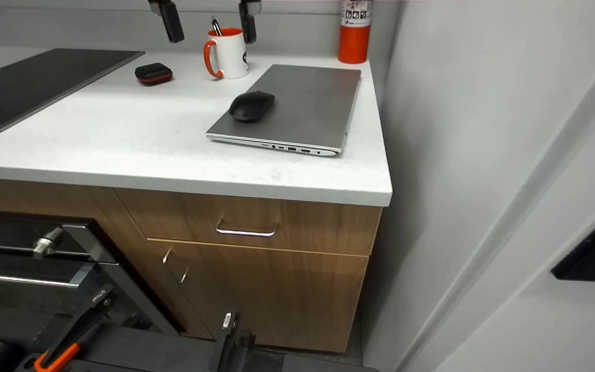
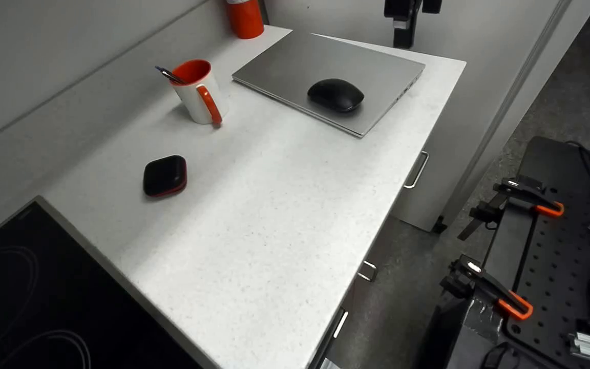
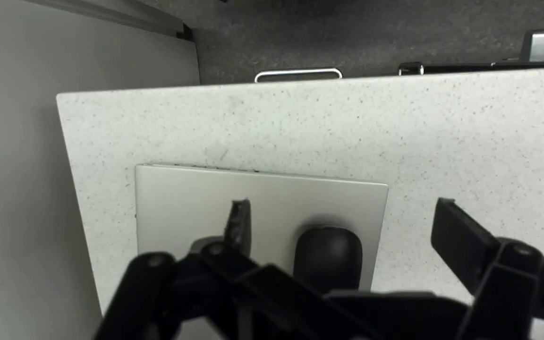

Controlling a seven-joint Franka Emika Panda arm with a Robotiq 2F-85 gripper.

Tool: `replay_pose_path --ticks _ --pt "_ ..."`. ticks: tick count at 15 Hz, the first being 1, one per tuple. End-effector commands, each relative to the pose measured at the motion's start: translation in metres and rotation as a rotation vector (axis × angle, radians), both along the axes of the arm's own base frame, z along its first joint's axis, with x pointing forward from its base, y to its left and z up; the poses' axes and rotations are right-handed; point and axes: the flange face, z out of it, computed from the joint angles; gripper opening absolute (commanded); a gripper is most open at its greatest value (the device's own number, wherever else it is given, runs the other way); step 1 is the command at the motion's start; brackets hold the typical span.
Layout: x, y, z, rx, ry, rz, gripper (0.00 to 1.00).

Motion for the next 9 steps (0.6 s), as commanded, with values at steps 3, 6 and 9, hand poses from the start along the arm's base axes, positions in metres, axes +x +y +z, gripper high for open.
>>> replay_pose_path --ticks 3,6,9 --pt "0.038 0.025 -0.002 0.097 -0.269 0.065 1.0" --pt "0.064 0.047 -0.007 0.142 -0.382 0.109 1.0" --pt "0.078 0.066 -0.011 0.189 -0.388 0.168 1.0"
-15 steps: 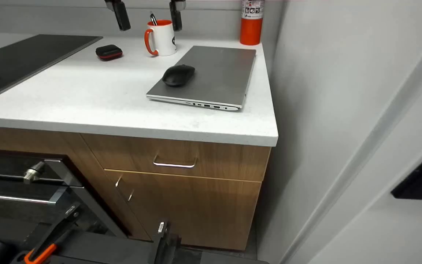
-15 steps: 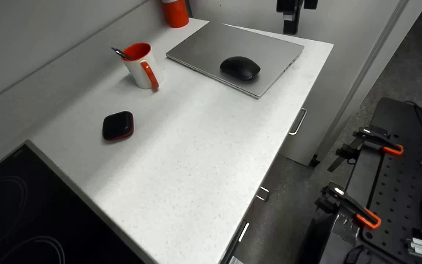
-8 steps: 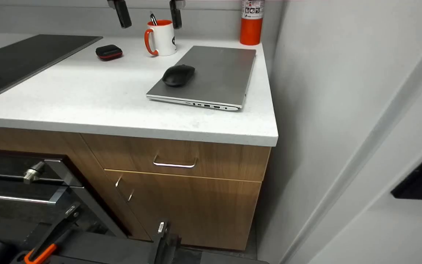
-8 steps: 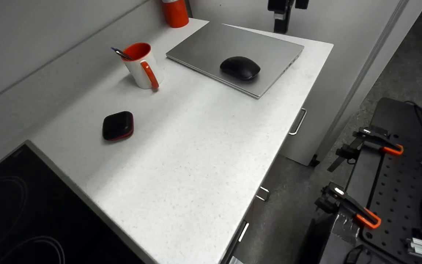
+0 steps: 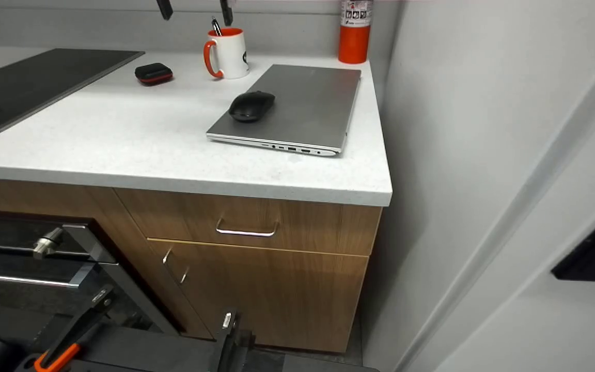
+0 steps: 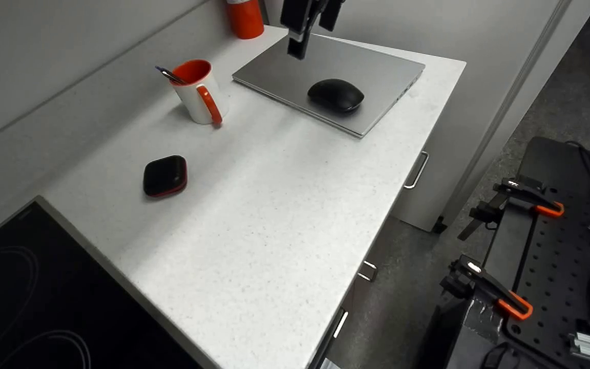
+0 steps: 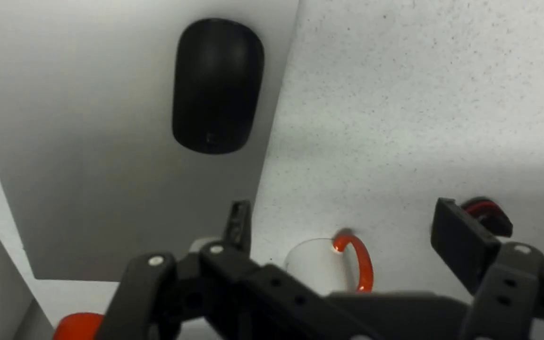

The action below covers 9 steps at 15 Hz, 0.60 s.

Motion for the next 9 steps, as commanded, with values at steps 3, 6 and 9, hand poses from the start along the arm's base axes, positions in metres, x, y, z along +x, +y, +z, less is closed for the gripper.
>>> replay_pose_path --ticks 3,6,9 --pt "0.012 0.014 -0.004 0.024 -0.001 0.042 1.0" --pt "0.014 0.014 -0.004 0.023 -0.003 0.045 1.0" --pt "0.026 0.016 -0.006 0.021 -0.049 0.028 1.0"
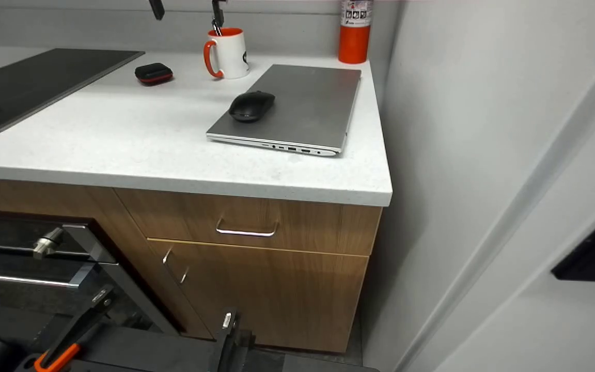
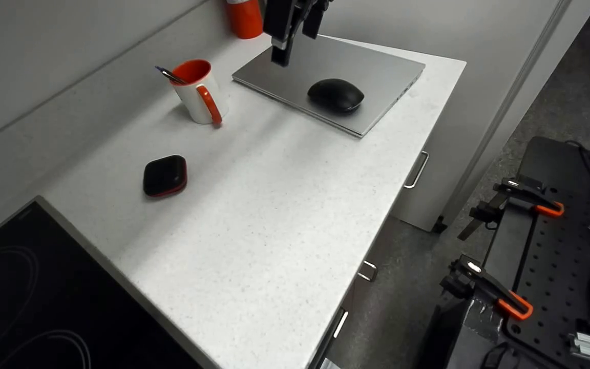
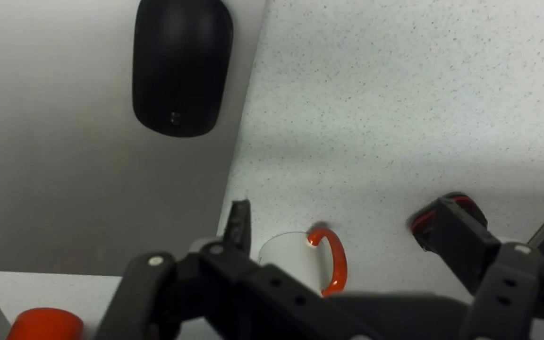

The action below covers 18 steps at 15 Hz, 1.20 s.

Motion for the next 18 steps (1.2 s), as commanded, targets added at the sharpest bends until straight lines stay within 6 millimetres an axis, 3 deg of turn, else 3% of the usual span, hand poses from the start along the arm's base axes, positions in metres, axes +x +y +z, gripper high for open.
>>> replay_pose_path --ticks 1,9,14,15,18 --pt "0.019 0.004 -0.003 -0.008 -0.068 -0.026 1.0" --pt "0.08 0.052 -0.003 -0.023 -0.321 -0.012 1.0" --pt "0.121 0.071 -0.009 0.014 -0.347 -0.003 1.0" --pt "0.099 0.063 -0.009 -0.018 -0.33 0.014 1.0" --pt "0.114 0.069 -0.013 -0.011 -0.336 0.017 1.0"
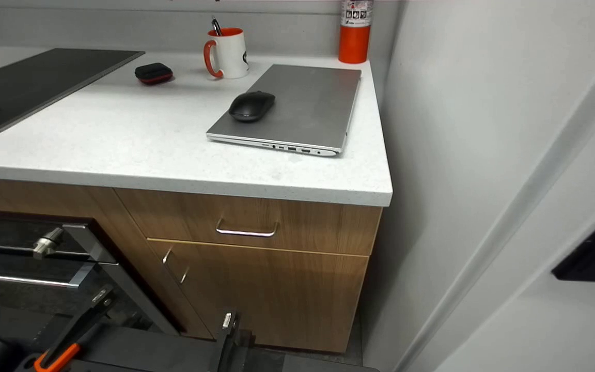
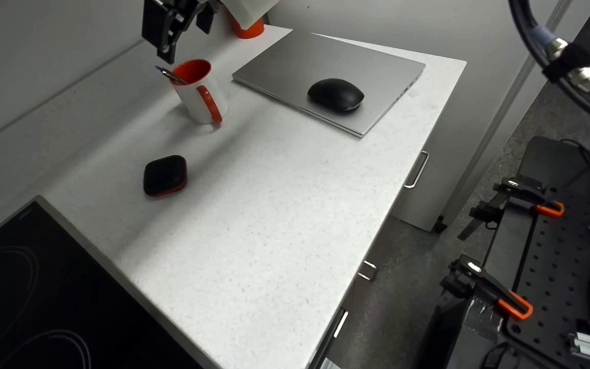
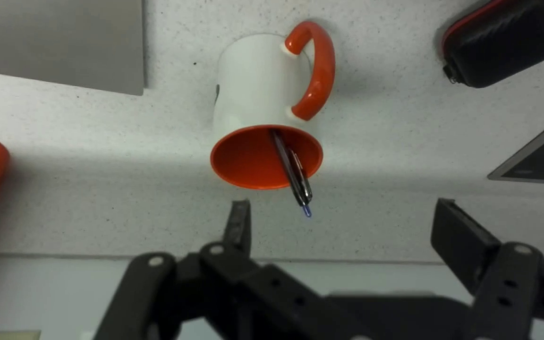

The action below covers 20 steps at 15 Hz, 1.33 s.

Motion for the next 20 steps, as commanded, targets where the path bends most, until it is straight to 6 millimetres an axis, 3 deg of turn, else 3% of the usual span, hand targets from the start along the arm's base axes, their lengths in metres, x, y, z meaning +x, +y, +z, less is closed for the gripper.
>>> replay_pose_path --ticks 1,9,20 --pt "0.001 0.0 0.0 0.0 0.0 0.0 1.0" --pt "0.017 0.015 -0.006 0.013 -0.018 0.037 1.0" --pt "0.062 0.022 -0.034 -0.006 -0.033 0.075 1.0"
